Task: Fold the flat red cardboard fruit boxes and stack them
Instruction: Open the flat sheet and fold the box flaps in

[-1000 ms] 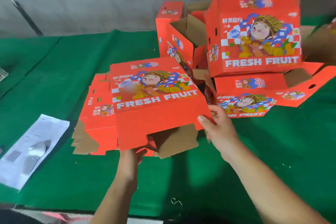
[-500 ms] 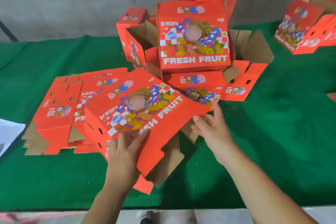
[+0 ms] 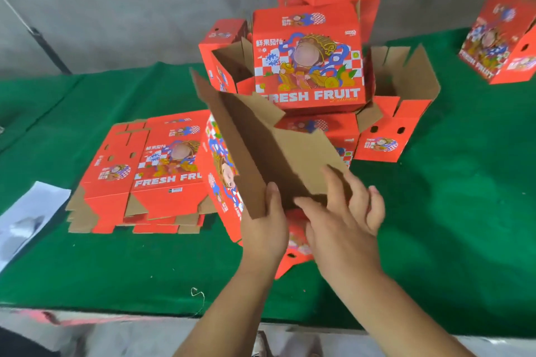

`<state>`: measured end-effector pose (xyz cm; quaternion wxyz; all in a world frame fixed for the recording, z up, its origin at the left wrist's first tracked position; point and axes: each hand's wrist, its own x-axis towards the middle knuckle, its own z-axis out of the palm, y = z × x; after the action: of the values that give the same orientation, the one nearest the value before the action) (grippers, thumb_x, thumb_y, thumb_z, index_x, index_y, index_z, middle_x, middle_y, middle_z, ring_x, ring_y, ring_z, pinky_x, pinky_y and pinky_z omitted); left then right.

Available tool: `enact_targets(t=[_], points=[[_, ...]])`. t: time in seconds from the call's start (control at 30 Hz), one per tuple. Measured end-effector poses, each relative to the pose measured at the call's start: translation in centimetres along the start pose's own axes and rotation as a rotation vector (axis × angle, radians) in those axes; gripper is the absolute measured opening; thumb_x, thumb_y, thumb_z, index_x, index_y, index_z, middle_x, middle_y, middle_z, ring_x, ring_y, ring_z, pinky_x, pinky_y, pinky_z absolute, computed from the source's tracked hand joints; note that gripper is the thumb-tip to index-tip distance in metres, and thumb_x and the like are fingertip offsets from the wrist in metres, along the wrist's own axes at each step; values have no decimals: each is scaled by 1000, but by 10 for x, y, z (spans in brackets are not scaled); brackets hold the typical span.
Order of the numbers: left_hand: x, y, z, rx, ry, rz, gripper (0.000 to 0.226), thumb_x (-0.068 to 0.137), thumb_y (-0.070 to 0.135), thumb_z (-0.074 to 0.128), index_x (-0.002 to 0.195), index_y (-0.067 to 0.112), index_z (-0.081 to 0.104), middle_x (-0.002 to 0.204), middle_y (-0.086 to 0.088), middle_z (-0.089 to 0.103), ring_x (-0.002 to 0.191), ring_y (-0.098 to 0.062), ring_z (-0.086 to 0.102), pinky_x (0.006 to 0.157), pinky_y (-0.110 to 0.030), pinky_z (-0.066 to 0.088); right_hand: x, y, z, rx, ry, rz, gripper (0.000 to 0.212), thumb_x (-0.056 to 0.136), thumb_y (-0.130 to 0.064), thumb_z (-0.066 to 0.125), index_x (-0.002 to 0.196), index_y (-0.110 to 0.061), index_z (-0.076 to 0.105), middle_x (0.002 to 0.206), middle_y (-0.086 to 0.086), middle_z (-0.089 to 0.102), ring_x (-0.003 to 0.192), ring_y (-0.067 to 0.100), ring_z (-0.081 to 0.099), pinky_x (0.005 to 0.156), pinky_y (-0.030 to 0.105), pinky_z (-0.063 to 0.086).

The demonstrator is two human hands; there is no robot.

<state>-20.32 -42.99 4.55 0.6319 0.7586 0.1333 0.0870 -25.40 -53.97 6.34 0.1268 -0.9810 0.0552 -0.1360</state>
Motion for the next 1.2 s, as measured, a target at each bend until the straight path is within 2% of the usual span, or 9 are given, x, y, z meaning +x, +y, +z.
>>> enact_targets(t=[0.1,0.3,0.47,0.63,0.73,0.87,0.97,1.1,1.2], points=[[-13,16,18,-181,22,-212,38,102,43,59,134,23,62,127,11,64,121,-13,61,109,-34,44,7,6,-5,1,55,9,50,85,-32,36,118,-44,70,167,7,28,155,38,13,118,58,17],[-47,20,31,-347,-231,-71,8,103,14,59,106,16,66,98,5,73,98,-15,69,94,-43,58,24,31,12,34,70,-63,25,83,-18,72,92,-33,55,170,7,14,157,38,-6,113,63,27],[-26,-6,-6,-163,-619,50,96,87,45,73,161,38,13,138,6,54,129,0,53,106,-17,42,34,63,34,218,229,-84,41,81,-14,44,111,-24,69,158,10,34,150,37,19,123,38,21],[48,-14,-60,-271,-89,-81,75,86,70,50,155,58,21,157,30,30,136,16,34,119,-34,24,45,91,47,225,273,25,70,70,14,41,131,-20,45,145,13,40,132,50,39,115,18,25],[85,-22,-71,-261,-33,-91,55,94,70,40,146,54,42,152,25,44,139,2,39,118,-41,27,45,94,43,373,390,116,53,80,-1,48,125,-27,40,132,-30,35,124,32,43,99,0,27],[77,-44,-38,-244,-69,-239,60,96,74,39,104,23,70,103,-4,78,108,-31,70,106,-53,51,51,99,32,309,424,185,41,84,1,37,113,-4,66,143,-1,42,123,29,30,111,23,31],[65,-62,-35,-344,-196,-317,76,81,86,48,110,21,74,113,-11,77,111,-32,72,104,-54,53,50,80,27,330,347,367,46,83,17,43,113,-3,71,157,17,27,133,40,23,114,46,35],[89,-54,-56,-320,-239,-105,77,91,80,50,137,20,64,134,-16,68,129,-35,62,108,-54,50,57,45,27,382,387,360,73,79,26,41,137,-12,64,163,27,4,148,48,12,126,41,21],[111,-44,-77,-190,-263,63,70,95,69,55,155,35,40,154,-5,52,146,-27,45,120,-58,34,70,39,34,400,228,332,90,83,13,41,150,-47,36,161,37,16,149,52,20,124,49,23]])
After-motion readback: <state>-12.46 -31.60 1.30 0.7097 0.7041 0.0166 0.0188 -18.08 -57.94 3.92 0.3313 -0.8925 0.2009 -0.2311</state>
